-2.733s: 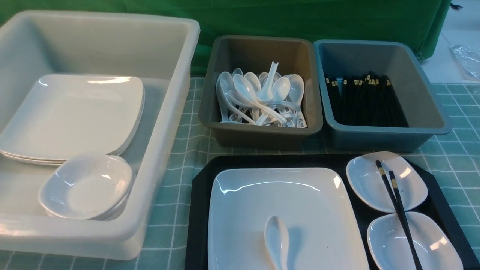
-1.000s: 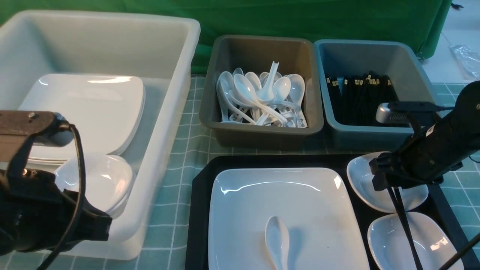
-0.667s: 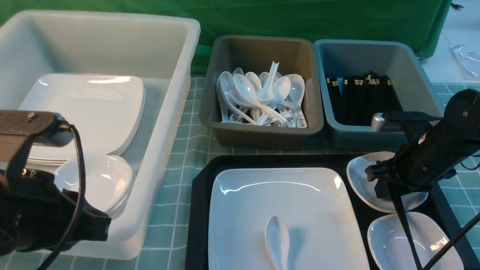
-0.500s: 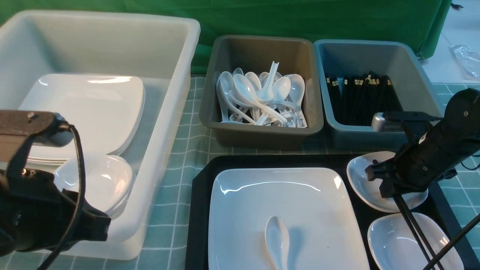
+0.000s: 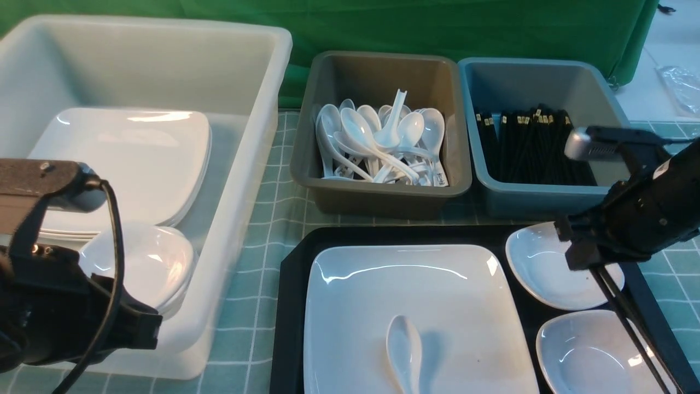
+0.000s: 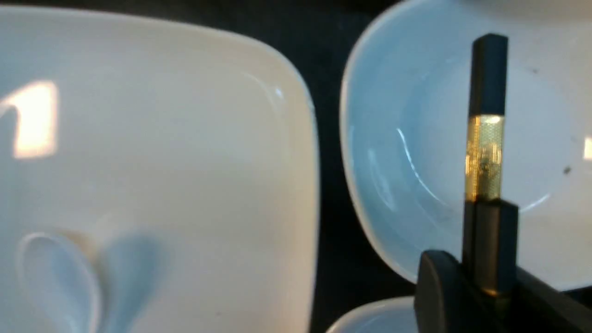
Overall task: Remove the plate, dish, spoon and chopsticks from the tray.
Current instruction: Use the right arm to put the chopsticks into the small storage box on the right
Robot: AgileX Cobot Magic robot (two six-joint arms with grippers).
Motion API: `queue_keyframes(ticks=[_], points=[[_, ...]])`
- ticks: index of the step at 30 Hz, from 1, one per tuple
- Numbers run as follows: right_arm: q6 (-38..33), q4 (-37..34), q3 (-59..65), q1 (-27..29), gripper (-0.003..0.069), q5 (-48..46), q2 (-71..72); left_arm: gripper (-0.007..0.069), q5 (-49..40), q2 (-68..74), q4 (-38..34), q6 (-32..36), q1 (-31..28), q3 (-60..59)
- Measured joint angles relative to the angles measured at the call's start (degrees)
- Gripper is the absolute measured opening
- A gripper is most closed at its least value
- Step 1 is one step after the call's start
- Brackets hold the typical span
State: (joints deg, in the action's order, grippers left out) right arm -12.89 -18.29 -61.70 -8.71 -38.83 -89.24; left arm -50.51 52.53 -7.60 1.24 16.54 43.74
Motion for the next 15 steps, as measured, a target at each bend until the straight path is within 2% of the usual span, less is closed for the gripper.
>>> queue_keyframes(ticks=[7, 11, 14, 15], points=[[-1.7, -3.0, -12.8, 1.4, 0.0071, -1.8, -0.4, 0.0007, 0.4, 0.0, -0.1, 0.0, 0.0, 0.0], [-1.8, -3.7, -24.0, 3.4, 0.0071, -2.1, -6.0, 0.0008, 0.4, 0.0, -0.6, -0.1, 0.0, 0.0], [-1.4, -3.8, -37.5, 5.7, 0.0071, -1.3, -14.8, 0.0008, 0.7, 0.0, -1.5, -0.4, 0.0, 0.0], [-1.4, -3.8, -38.2, 5.7, 0.0071, -1.1, -15.3, 0.0008, 0.7, 0.0, -1.5, -0.4, 0.0, 0.0]])
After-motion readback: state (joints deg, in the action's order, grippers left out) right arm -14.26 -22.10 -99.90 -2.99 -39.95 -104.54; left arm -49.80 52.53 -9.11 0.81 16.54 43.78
